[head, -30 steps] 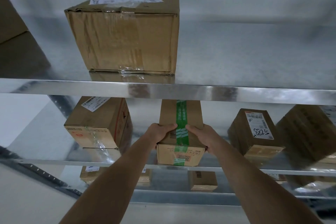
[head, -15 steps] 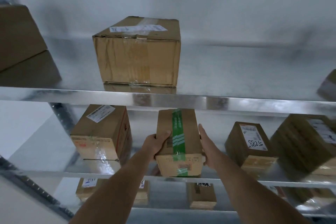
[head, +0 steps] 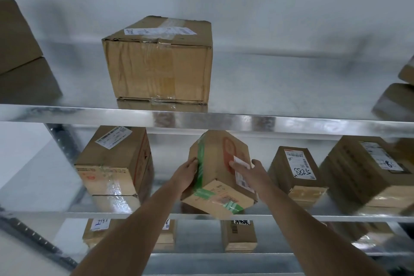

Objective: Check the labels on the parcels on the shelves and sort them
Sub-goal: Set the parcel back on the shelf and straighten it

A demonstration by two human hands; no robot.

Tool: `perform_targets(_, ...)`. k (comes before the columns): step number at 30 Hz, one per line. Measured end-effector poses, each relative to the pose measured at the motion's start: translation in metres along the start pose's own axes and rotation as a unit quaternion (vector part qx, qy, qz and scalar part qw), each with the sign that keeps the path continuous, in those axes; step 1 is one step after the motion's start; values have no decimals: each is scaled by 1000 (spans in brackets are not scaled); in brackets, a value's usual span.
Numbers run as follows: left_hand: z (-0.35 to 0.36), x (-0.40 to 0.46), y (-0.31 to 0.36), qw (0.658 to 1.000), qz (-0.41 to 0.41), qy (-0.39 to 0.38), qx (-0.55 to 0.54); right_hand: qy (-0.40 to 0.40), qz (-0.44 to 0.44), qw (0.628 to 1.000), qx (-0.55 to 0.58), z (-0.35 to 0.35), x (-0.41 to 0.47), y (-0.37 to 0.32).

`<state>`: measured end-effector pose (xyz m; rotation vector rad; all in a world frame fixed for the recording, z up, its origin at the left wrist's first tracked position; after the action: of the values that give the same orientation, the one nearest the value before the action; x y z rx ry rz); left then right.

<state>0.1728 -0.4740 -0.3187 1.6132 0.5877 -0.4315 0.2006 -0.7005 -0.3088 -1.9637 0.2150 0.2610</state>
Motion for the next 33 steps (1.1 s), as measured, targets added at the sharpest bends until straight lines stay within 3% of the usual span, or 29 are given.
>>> perform_targets(4, 11, -11, 0, 996, -56, -74, 15, 12, -44, 999, -26, 4, -1, -9)
perform_targets(8, 2, -10, 2, 998, -45, -53, 3, 1, -50, 999, -15, 7, -1, -12)
perform_targets(14, 3, 0, -3, 997, -69, -28, 7, -88, -32, 996, 16, 30, -3, -2)
perform_targets(18, 11, 9, -14, 997, -58, -41, -5, -94, -9, 995, 46, 37, -1, 8)
perform_targets(26, 3, 16, -13, 997, -52, 33, 36, -107, -7, 990, 87, 40, -1, 13)
perform_targets(33, 3, 22, -14, 997, -74, 12, 30, -97, -16, 990, 105, 40, 2, 15)
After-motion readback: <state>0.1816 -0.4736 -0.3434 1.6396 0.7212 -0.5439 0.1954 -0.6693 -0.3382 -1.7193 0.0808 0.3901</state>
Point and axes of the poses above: each hand's wrist, its own x-axis towards the middle knuckle, its own z-axis out of the palm, y = z × x, the point moved 8 cm from there along x, towards the middle knuckle, and after that the axes turned 9 degrees about -z, right-handed, at the moved point
